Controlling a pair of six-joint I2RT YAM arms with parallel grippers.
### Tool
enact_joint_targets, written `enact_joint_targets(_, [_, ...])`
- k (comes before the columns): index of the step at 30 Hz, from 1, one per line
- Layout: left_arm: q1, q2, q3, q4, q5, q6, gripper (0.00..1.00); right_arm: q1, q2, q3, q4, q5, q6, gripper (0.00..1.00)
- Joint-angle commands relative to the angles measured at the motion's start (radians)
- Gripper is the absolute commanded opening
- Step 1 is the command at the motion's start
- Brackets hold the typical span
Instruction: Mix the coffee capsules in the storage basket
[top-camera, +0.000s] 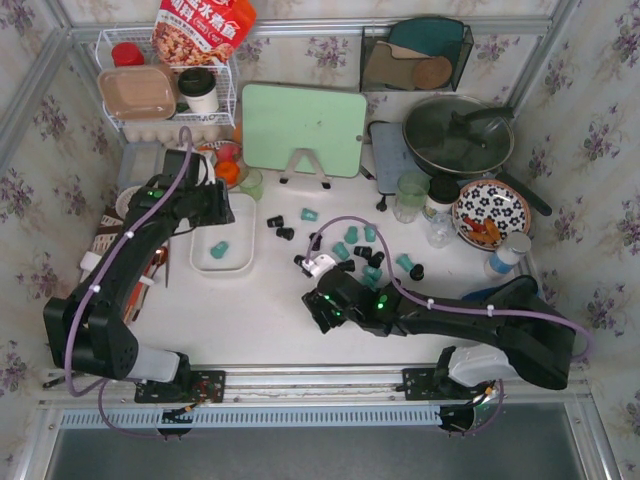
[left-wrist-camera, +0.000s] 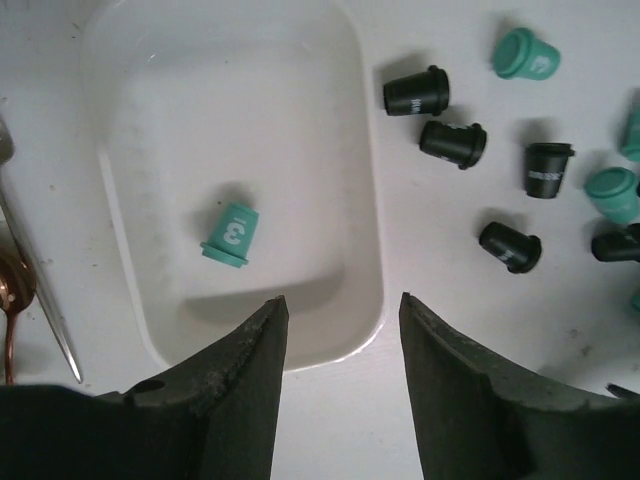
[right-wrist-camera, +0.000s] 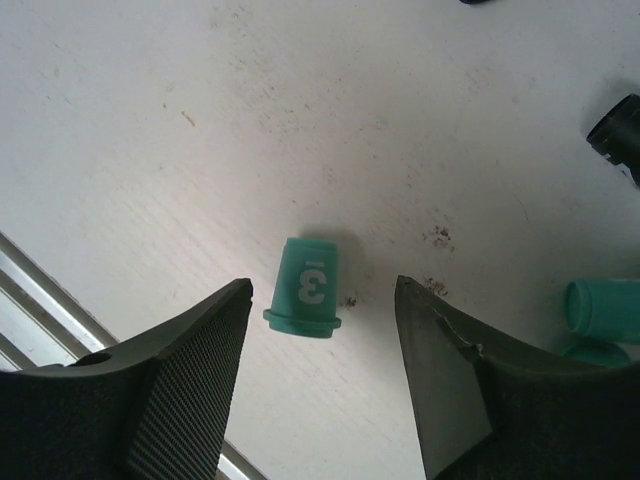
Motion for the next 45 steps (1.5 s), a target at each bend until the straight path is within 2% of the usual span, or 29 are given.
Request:
enact_joint_targets(1, [-0.001,-0.066,-0.009,0.022,0.059,-0.015,0.52,0.004,0.058,0.054,-0.052,0.025,-0.041,0.66])
enact_joint_targets(8, [-0.024,-0.143,-0.018,0.031,0.065,-0.018,0.52,0.004,0.209,0.132,-0.093,0.031,-0.041,0.61])
enact_joint_targets(19, [-0.056,-0.188,-0.022,0.033,0.057,-0.015,0.52,0.004,0.295,0.169,-0.126,-0.009,-0.027,0.49])
enact_joint_targets(22, [-0.058,-0.19,-0.025,0.035,0.054,-0.014,0.53,0.003,0.305,0.173,-0.132,-0.006,-0.032,0.39])
enact_joint_targets(25, [-0.064,-0.194,-0.031,0.043,0.052,-0.01,0.53,0.004,0.295,0.174,-0.128,0.003,-0.031,0.21])
enact_joint_targets(26, [-0.068,-0.196,-0.034,0.049,0.052,-0.007,0.53,0.002,0.285,0.172,-0.124,0.004,-0.029,0.11])
enact_joint_targets(27, [-0.072,-0.196,-0.038,0.053,0.052,-0.003,0.53,0.002,0.273,0.171,-0.119,0.007,-0.028,0.03])
enact_joint_targets(28, [-0.08,-0.198,-0.042,0.06,0.055,0.003,0.53,0.001,0.26,0.168,-0.106,0.009,-0.024,0.01])
enact_joint_targets(33, [-0.141,-0.203,-0.074,0.119,0.103,0.071,0.55,-0.014,0.148,0.147,-0.029,0.009,-0.021,0.0])
enact_joint_targets(37, [-0.221,-0.223,-0.141,0.228,0.186,0.175,0.54,-0.063,-0.037,0.083,0.115,-0.015,0.004,0.0])
enact_joint_targets(39, [-0.261,-0.236,-0.179,0.285,0.222,0.22,0.59,-0.091,-0.143,0.03,0.207,-0.019,0.022,0.0])
enact_joint_targets(42, [-0.305,-0.263,-0.24,0.374,0.312,0.284,0.59,-0.137,-0.287,-0.049,0.339,-0.038,0.058,0.0])
enact_joint_targets(45, [-0.357,-0.301,-0.338,0.514,0.386,0.379,0.6,-0.189,-0.397,-0.102,0.419,-0.078,0.095,0.0])
